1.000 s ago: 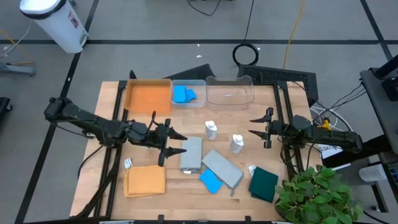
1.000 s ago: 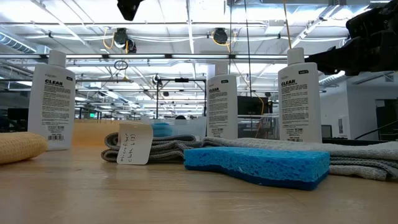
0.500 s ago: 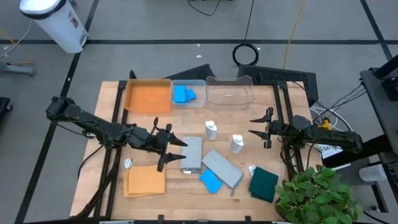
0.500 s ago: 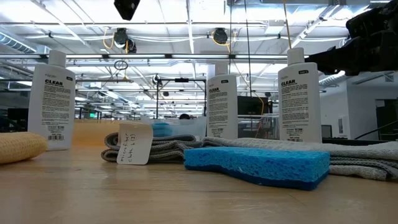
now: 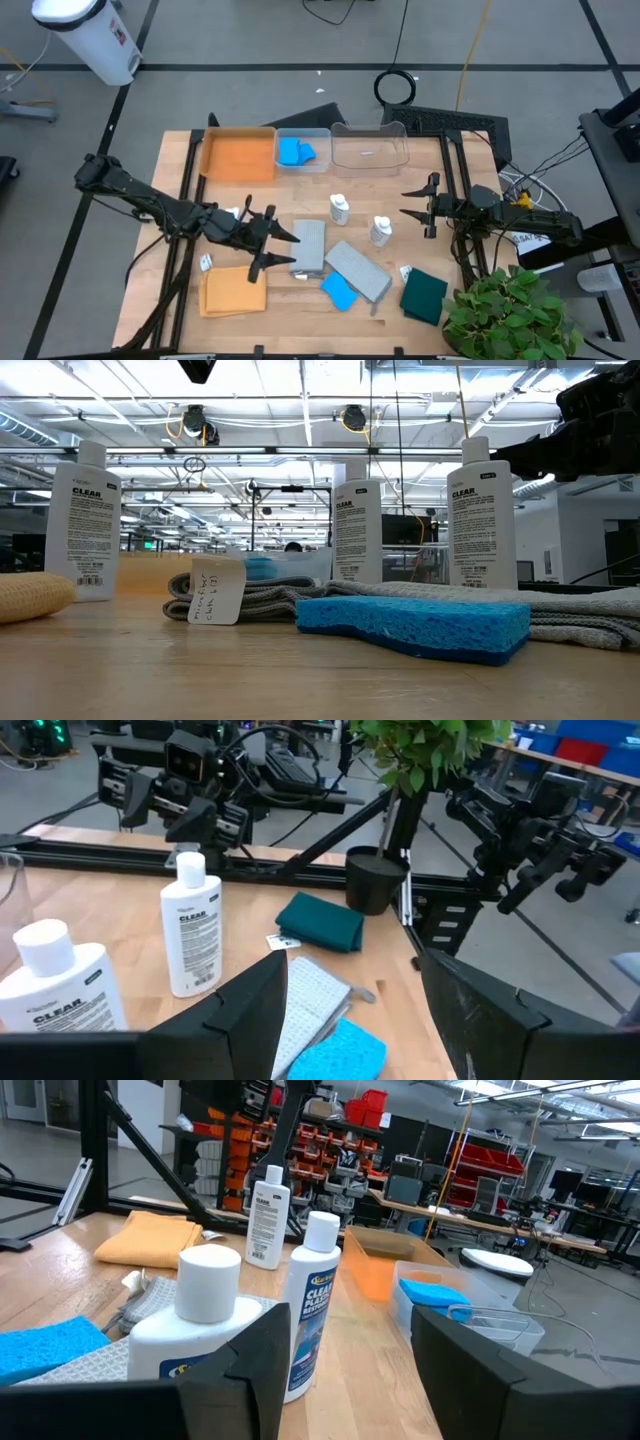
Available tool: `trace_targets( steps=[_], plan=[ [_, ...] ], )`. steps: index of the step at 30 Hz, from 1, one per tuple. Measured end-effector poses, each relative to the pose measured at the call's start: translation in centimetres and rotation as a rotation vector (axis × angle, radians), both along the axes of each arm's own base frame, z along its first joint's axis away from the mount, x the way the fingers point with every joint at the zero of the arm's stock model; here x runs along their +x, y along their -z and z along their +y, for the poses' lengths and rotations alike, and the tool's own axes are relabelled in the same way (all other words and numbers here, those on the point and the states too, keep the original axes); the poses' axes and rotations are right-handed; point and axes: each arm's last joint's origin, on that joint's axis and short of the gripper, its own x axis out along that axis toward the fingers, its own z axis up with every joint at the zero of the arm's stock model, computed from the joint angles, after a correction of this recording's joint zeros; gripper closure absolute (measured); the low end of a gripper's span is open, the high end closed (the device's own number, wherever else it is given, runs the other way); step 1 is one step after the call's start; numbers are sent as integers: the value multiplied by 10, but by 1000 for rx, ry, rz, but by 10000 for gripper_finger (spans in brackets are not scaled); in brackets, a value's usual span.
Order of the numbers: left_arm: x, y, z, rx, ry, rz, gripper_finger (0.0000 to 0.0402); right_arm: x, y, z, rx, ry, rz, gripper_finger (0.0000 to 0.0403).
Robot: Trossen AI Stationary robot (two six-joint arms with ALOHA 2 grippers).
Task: Pick & Place Kitchen Items
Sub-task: Put the blue sponge into the left transparent bin
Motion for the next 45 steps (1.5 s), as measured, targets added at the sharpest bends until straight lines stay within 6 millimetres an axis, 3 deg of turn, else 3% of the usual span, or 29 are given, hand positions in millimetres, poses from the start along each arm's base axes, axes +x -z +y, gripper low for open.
trace_targets(
  steps=[17, 37, 45],
  plan=[
    [-6, 0, -14, 5, 19, -2, 165, 0, 0, 0, 0, 0, 0, 222],
    [-6, 0, -14, -8, 18, 2, 165, 0, 0, 0, 0, 0, 0, 222],
    [-2, 9, -20, -24, 13, 46, 165, 0, 0, 0, 0, 0, -1, 222]
  ],
)
